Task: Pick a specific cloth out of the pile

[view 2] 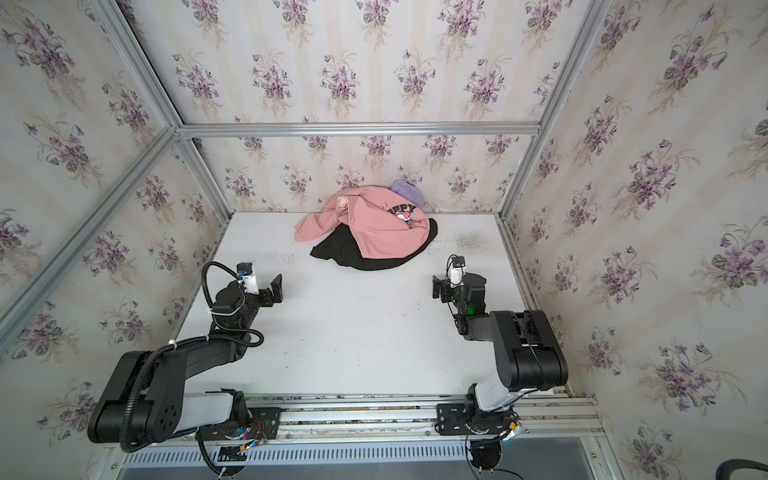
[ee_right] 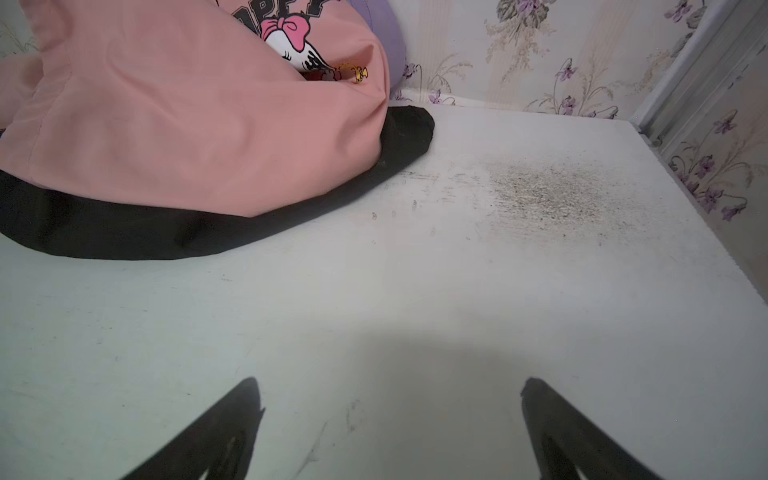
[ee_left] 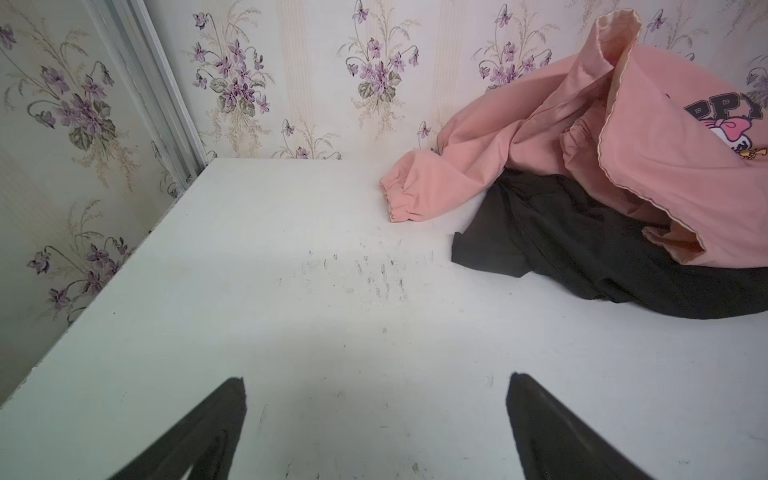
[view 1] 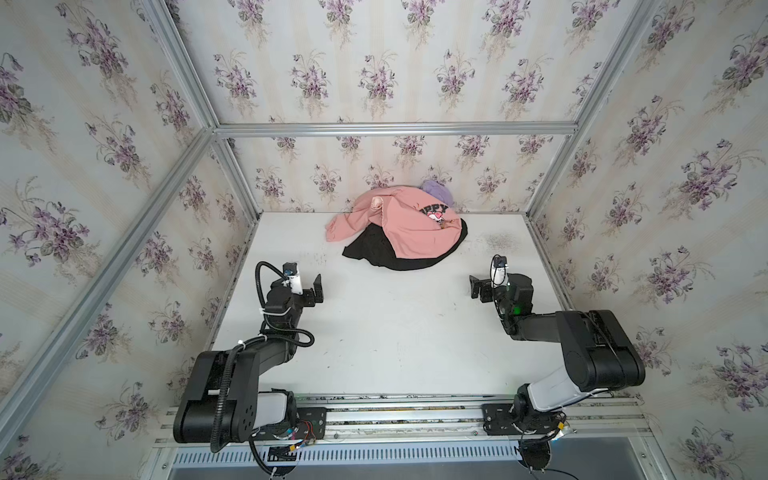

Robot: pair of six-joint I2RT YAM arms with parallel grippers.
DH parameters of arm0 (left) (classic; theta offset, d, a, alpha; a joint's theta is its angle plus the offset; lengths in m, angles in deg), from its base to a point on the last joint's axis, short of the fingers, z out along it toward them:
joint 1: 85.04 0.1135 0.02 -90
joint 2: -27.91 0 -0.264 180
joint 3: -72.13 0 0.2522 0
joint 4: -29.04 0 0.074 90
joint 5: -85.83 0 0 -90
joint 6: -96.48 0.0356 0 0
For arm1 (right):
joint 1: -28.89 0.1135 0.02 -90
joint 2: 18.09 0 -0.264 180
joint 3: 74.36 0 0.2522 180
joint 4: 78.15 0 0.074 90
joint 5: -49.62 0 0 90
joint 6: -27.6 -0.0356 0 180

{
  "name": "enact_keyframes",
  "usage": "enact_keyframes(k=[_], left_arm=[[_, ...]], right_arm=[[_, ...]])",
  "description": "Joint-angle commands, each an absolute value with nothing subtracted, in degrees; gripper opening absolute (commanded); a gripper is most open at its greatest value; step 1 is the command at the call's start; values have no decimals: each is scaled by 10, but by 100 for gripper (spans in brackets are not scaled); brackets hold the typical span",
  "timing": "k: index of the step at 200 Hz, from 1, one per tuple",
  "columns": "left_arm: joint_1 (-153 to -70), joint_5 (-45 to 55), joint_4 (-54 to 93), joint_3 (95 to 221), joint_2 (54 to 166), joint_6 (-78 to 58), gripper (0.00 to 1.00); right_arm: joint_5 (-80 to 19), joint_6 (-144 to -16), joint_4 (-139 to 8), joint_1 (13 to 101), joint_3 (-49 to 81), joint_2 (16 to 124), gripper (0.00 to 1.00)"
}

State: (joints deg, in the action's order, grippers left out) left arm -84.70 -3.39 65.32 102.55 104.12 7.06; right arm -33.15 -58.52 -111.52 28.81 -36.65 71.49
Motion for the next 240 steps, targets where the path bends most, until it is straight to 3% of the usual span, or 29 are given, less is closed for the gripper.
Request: enact_keyframes(k=[1,240], left_arm=[[-847,-30,672,1032,1042,76,100],[-847,-31,666,1036,1043,75,100]], right_arm=[[-321,-585,-1126,286,-362,715,100],[-307,-588,-1149,278,-377,709,100]])
